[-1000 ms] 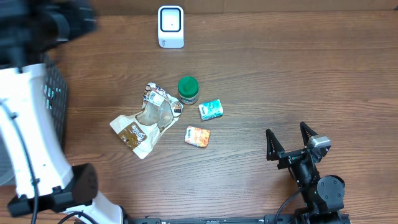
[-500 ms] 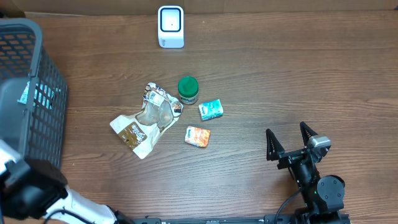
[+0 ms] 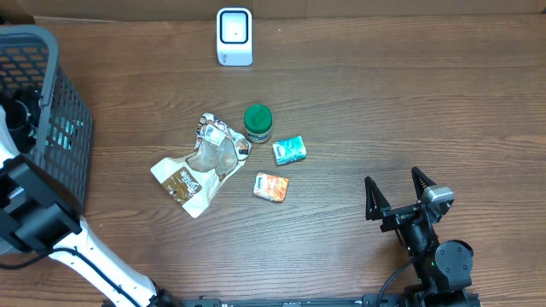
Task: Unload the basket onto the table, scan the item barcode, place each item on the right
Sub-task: 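Reach the left gripper into the basket and grasp the light-green wipes pack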
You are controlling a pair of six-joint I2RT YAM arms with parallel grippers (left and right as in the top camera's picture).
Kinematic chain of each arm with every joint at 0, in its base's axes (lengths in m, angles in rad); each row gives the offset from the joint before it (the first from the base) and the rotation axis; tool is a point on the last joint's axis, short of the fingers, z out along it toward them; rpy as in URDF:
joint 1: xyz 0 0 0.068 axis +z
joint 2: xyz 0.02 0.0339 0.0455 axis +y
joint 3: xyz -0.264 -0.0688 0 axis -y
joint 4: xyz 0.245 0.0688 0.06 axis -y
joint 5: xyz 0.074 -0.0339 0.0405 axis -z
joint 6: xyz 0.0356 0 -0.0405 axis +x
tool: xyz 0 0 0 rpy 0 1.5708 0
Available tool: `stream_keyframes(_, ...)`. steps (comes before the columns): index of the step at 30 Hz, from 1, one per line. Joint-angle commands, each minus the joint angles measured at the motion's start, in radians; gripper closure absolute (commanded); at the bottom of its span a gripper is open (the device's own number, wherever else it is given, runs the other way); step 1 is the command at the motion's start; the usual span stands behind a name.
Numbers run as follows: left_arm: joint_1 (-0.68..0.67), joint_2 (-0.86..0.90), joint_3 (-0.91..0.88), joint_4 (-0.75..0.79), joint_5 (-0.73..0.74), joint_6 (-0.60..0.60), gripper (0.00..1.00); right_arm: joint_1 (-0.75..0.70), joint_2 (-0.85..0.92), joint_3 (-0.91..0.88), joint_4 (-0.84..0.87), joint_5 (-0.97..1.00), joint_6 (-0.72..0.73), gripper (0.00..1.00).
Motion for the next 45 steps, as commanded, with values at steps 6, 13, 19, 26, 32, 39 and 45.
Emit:
stream_keyframes(6,-0.001,0.064,-0.018,-0.005,-0.005,0.012,0.12,-0.001,-0.008,-0.011,0.004,-0.005,0.002,0.00)
stream_keyframes(13,-0.011,0.066,-0.033,-0.019,-0.056,0.013,0.11,-0.001,-0.008,-0.011,0.004,-0.005,0.002,0.00)
stream_keyframes(19,-0.029,0.067,-0.134,0.066,-0.063,0.013,0.16,-0.001,-0.008,-0.011,0.004,-0.005,0.002,0.00)
stream_keyframes(26,-0.024,0.065,-0.159,0.063,-0.071,0.040,0.62,-0.001,-0.008,-0.011,0.004,-0.005,0.002,0.00)
stream_keyframes(32,-0.024,0.063,-0.074,-0.037,-0.070,0.047,0.96,-0.001,-0.008,-0.011,0.004,-0.005,0.002,0.00)
stream_keyframes(39,-0.024,0.043,0.167,-0.251,-0.070,0.047,0.96,-0.001,-0.008,-0.011,0.004,-0.005,0.002,0.00)
stream_keyframes(45,-0.024,-0.062,0.420,-0.399,-0.048,0.047,0.96,-0.001,-0.008,-0.011,0.004,-0.005,0.002,0.00)
